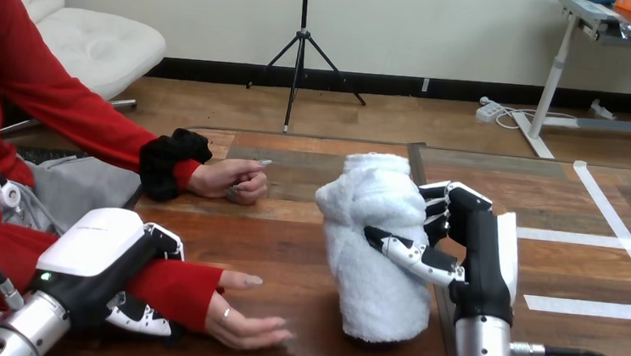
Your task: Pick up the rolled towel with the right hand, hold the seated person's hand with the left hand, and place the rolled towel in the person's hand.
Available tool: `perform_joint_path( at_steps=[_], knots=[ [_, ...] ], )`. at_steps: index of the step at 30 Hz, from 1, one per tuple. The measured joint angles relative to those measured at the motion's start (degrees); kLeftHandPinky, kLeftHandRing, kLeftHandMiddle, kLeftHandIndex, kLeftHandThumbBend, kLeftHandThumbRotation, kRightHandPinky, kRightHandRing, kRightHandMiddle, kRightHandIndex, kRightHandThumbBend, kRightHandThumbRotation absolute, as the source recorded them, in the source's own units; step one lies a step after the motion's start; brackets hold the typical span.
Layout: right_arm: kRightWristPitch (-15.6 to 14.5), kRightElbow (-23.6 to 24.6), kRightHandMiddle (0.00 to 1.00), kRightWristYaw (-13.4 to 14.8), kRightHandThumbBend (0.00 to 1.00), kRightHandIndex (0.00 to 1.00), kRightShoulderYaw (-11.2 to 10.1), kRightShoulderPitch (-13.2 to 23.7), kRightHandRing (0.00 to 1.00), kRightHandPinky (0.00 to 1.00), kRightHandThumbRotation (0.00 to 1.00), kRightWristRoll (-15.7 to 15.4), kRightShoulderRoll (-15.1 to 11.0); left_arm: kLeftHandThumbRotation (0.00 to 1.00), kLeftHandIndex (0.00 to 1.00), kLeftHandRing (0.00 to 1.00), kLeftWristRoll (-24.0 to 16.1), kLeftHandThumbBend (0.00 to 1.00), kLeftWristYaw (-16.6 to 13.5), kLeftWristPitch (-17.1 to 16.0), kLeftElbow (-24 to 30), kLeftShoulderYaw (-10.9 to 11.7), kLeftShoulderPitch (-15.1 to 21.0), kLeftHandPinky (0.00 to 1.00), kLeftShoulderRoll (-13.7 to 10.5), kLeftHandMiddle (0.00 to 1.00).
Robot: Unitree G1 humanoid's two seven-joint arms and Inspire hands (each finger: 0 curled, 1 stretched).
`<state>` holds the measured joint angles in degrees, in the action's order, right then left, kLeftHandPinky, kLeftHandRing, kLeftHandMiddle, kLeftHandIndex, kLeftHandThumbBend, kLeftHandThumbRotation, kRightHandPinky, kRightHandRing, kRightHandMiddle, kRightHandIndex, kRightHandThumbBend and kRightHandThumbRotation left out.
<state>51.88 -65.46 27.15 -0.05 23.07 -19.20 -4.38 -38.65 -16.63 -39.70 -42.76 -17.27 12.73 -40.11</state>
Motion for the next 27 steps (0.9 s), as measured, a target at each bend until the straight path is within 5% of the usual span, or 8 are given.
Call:
perform_joint_path(
  at_steps=[27],
  knots=[
    [-0.64, -3.74, 0.42, 1.11, 0.79, 0.45, 2.34, 3.57, 0.29, 0.24, 0.00, -1.16, 1.00, 0.15, 0.38, 0.32, 0.02, 0.79, 4.06, 1.39, 8.95, 2.34, -3.74, 0.31, 0.20, 0.37]
  ],
)
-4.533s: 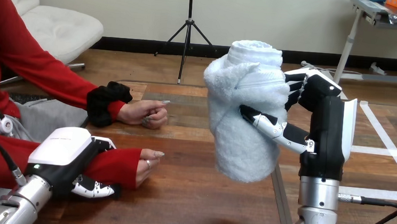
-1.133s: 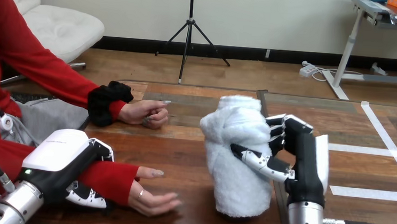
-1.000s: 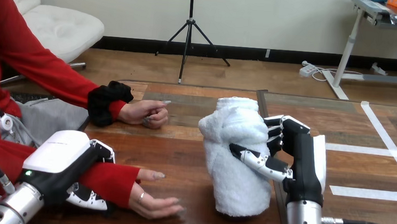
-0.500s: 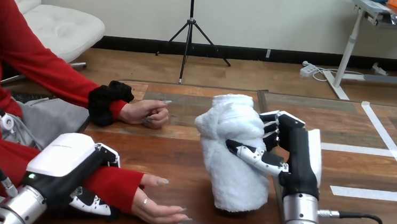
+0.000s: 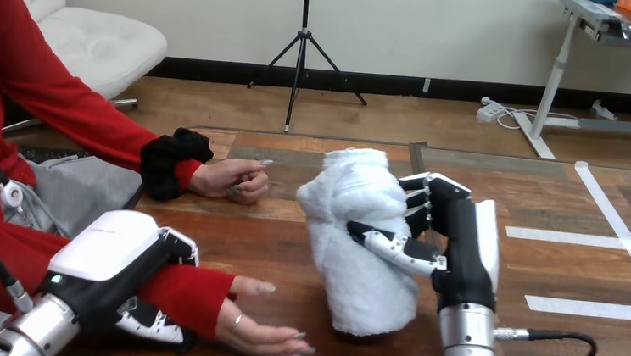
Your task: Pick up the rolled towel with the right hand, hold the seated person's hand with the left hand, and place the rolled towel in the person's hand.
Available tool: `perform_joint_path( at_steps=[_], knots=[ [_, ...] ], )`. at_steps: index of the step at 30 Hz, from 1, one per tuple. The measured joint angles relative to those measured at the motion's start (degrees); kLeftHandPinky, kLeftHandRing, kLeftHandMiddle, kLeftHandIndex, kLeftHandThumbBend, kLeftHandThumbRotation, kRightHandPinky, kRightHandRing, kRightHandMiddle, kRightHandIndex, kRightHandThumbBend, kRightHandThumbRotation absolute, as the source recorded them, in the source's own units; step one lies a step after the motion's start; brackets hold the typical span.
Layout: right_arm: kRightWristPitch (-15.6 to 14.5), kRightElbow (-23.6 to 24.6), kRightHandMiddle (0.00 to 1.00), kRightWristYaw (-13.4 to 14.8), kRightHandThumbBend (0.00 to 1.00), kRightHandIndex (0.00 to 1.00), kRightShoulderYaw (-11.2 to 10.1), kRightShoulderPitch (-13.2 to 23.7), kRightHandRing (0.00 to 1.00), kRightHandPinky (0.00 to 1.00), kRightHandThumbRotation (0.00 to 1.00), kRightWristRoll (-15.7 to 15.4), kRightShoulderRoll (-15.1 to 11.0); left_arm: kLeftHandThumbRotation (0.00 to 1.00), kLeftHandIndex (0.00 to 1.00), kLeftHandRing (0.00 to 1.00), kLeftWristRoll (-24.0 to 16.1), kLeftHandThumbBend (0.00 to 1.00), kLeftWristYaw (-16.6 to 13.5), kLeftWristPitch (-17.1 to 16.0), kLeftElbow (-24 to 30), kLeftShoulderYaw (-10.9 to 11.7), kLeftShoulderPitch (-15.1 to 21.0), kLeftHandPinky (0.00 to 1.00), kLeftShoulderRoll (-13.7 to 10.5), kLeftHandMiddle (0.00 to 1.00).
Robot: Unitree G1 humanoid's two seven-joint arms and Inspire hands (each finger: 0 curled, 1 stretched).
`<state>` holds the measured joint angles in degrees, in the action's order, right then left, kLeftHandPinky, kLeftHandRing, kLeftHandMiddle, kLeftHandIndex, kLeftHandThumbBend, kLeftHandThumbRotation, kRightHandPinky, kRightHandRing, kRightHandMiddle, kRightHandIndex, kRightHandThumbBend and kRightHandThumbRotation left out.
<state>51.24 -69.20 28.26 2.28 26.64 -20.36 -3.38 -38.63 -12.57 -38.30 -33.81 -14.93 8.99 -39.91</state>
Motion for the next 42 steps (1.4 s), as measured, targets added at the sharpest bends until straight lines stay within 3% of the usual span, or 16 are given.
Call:
perform_joint_path(
  at_steps=[12, 21, 31, 42],
  knots=[
    [0.11, 0.09, 0.42, 2.06, 0.80, 0.44, 2.28, 0.02, 0.30, 0.25, 0.00, -0.93, 2.46, 0.16, 0.39, 0.33, 0.08, 0.79, 0.43, 0.13, 2.33, 0.49, 0.11, 0.32, 0.73, 0.37],
    [2.84, 0.75, 0.42, 2.24, 0.80, 0.45, 4.15, -0.38, 0.31, 0.26, 0.00, -1.99, 4.01, 0.14, 0.39, 0.33, 0.07, 0.79, 0.43, 0.13, 2.53, 0.49, 0.24, 0.32, 1.59, 0.37],
    [5.95, 4.45, 0.41, 1.87, 0.80, 0.44, 5.02, -2.02, 0.27, 0.23, 0.00, -2.01, 6.02, 0.14, 0.40, 0.33, -0.13, 0.79, 0.43, 0.20, 2.52, 0.48, 0.54, 0.31, 2.28, 0.38],
    [6.40, 10.39, 0.41, 0.73, 0.80, 0.43, 5.78, -4.99, 0.26, 0.21, 0.00, -1.80, 7.47, 0.14, 0.39, 0.34, -0.21, 0.80, 0.43, 0.65, 2.49, 0.47, 1.04, 0.31, 2.73, 0.38]
  ],
)
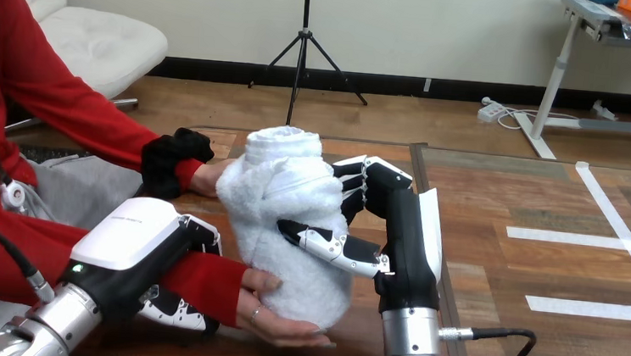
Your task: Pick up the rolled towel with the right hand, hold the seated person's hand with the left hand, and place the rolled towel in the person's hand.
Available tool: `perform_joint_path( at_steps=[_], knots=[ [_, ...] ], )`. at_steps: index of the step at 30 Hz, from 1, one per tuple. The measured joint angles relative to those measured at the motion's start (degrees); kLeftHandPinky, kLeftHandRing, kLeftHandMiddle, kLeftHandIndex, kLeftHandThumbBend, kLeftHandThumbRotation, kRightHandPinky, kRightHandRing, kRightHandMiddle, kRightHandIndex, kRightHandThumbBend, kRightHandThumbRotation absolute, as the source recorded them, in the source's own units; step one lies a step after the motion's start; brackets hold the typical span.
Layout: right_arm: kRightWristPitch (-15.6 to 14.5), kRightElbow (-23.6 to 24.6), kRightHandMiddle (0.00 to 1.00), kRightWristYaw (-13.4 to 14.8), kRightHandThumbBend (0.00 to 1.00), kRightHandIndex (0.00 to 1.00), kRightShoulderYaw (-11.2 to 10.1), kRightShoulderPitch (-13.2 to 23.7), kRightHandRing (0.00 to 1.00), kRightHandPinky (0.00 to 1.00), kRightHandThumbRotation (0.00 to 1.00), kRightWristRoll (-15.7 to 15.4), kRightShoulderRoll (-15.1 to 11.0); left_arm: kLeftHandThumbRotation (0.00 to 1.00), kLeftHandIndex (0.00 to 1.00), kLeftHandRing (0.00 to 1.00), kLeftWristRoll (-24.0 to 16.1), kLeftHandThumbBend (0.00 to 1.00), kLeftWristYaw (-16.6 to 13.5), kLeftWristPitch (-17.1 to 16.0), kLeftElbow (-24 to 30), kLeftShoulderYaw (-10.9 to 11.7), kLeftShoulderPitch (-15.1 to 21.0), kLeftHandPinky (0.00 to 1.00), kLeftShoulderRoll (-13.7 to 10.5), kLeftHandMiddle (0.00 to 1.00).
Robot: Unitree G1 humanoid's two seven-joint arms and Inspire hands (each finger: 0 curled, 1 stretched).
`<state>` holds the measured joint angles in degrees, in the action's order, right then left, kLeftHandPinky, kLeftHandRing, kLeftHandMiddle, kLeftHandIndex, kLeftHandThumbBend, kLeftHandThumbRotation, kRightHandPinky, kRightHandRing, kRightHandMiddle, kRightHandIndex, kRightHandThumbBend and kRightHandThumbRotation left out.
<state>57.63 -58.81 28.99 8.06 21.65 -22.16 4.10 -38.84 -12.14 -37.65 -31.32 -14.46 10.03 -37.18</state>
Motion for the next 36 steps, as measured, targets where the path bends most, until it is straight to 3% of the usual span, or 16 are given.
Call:
perform_joint_path(
  at_steps=[20, 36],
  knots=[
    [-0.63, 13.10, 0.42, -6.64, 0.82, 0.44, 0.95, -8.47, 0.27, 0.22, 0.00, 4.00, -0.51, 0.12, 0.38, 0.33, 0.00, 0.81, 0.23, -0.02, -0.97, -0.22, 0.88, 0.30, 0.44, 0.38],
    [-3.52, 22.50, 0.41, -11.03, 0.82, 0.44, 1.10, -13.47, 0.27, 0.22, 0.00, 8.13, -0.80, 0.13, 0.38, 0.33, -0.15, 0.80, 0.19, -0.18, -2.22, -0.23, 2.18, 0.29, 1.32, 0.37]
  ],
)
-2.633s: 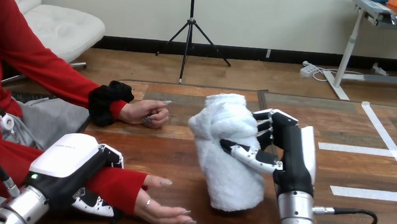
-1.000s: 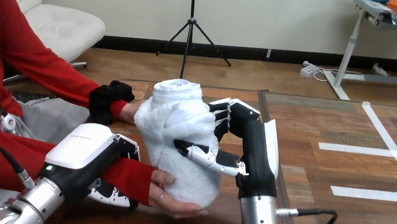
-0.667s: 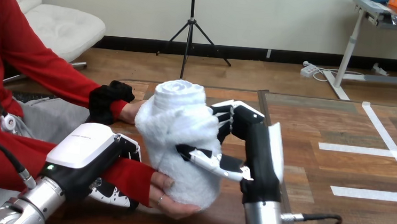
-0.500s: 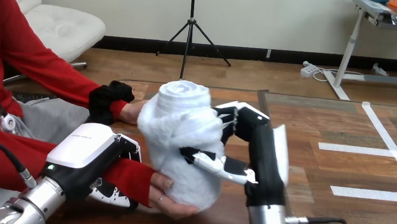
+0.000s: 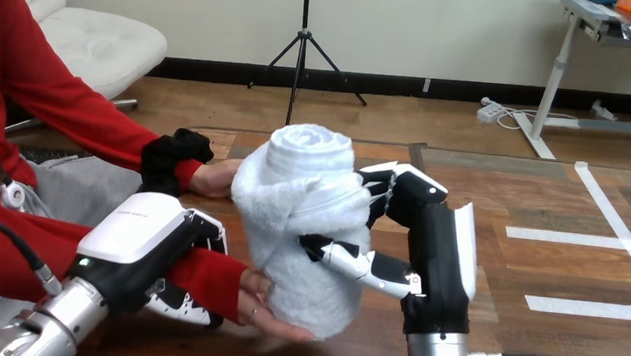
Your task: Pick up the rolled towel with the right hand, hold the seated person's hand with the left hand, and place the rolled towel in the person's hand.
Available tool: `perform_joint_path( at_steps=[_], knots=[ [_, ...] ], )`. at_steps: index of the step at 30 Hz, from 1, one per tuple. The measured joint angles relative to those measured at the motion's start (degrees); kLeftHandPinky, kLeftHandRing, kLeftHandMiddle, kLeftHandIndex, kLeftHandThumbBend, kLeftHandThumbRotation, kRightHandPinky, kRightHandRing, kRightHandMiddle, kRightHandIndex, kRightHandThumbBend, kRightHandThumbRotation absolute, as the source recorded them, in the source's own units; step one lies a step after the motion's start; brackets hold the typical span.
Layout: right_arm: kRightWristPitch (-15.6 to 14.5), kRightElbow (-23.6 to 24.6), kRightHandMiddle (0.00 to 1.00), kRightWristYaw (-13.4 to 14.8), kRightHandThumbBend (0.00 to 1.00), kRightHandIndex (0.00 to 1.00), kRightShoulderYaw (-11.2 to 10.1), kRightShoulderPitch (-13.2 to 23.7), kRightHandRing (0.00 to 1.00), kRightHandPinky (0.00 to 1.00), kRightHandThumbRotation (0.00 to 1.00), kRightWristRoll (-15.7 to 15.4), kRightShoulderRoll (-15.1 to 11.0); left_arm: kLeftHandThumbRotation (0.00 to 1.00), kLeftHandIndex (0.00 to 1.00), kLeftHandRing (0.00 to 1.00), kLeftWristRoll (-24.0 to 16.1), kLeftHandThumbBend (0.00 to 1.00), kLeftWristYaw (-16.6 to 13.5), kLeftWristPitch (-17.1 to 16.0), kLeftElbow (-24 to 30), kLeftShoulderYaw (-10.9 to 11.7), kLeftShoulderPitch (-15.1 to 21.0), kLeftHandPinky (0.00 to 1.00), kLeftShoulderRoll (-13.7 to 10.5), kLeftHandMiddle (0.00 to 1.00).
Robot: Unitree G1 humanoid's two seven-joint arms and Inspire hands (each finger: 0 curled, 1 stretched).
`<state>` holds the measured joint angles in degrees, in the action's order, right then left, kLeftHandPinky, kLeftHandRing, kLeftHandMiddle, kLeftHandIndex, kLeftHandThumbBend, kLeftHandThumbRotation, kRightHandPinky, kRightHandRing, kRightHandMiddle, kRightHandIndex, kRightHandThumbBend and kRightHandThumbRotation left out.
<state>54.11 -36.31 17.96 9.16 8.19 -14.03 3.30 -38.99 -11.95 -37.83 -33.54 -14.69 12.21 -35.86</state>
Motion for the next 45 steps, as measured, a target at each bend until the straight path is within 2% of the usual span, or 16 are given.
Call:
perform_joint_path(
  at_steps=[7, 18, 30, 45],
  knots=[
    [-1.44, 2.35, 0.41, -0.92, 0.82, 0.44, -0.01, -0.27, 0.27, 0.22, 0.00, 0.83, 0.00, 0.13, 0.39, 0.33, -0.07, 0.81, -0.01, -0.10, -0.27, 0.00, 0.88, 0.29, 0.42, 0.38],
    [-1.85, 4.45, 0.41, -2.10, 0.81, 0.44, -0.04, -0.27, 0.27, 0.22, 0.00, 2.32, 0.00, 0.15, 0.40, 0.34, -0.09, 0.81, -0.27, -0.52, -0.42, 0.00, 1.98, 0.30, 0.71, 0.38],
    [-2.03, 4.66, 0.40, -2.94, 0.81, 0.44, -0.29, -0.28, 0.27, 0.22, 0.00, 3.32, 0.00, 0.19, 0.42, 0.35, -0.67, 0.83, -1.27, -1.34, -0.45, 0.00, 2.17, 0.33, 0.73, 0.40],
    [-2.42, 4.40, 0.42, -5.93, 0.83, 0.46, -0.83, -0.28, 0.31, 0.25, 0.00, 7.10, -0.01, 0.25, 0.49, 0.43, -0.76, 0.86, -1.81, -2.43, -0.47, 0.01, 2.16, 0.40, 0.75, 0.47]
  ],
)
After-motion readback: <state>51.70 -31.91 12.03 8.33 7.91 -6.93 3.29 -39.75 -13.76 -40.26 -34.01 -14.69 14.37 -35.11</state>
